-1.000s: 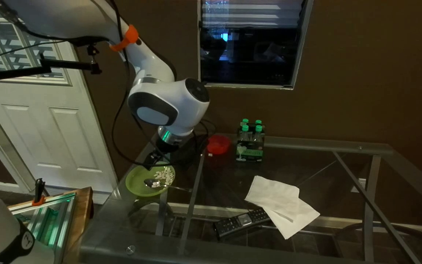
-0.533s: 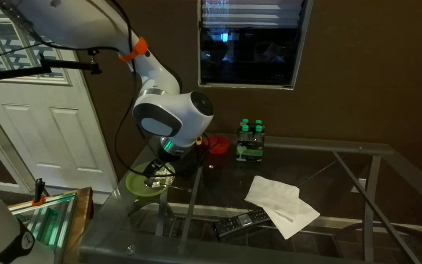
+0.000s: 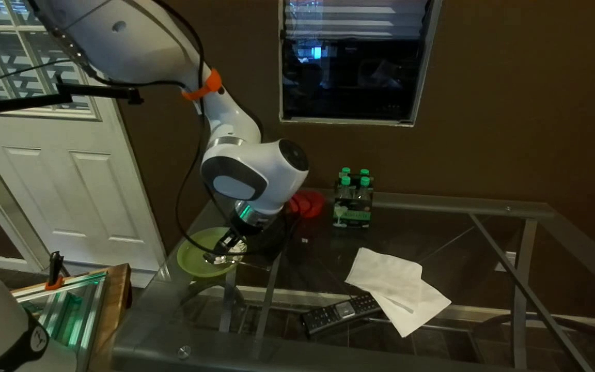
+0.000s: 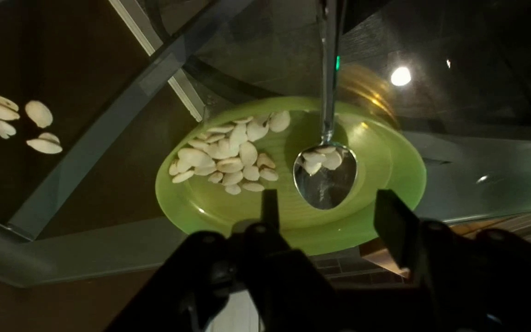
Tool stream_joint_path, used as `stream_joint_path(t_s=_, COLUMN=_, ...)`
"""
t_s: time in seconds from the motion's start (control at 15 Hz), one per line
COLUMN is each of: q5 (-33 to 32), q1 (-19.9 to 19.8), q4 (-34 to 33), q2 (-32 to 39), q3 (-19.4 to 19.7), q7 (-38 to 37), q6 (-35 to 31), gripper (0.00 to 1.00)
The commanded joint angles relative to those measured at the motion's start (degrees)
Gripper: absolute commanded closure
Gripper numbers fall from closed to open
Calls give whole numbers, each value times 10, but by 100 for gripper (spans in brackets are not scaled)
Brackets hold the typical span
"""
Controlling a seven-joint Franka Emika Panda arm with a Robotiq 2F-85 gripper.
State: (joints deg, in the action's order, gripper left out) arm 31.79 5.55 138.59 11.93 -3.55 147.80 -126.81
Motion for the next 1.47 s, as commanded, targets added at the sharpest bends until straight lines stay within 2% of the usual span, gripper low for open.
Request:
stream_joint_path(t_s=0.0, q5=-39, q1=-18, q4=-24, q2=31, q3=-15, q7=-6, q6=-14, gripper=64)
stream_joint_path(t_s=0.4, q5=-74, q1=-26, q4=-48, q2=61, q3=-29, q7=-11, q6=-11, gripper=67)
stream_joint_path(t_s=1.4, q5=-95, q1=-32, q4=-67, q2=85, q3=-48, q7=-25, q6=-2, gripper=73)
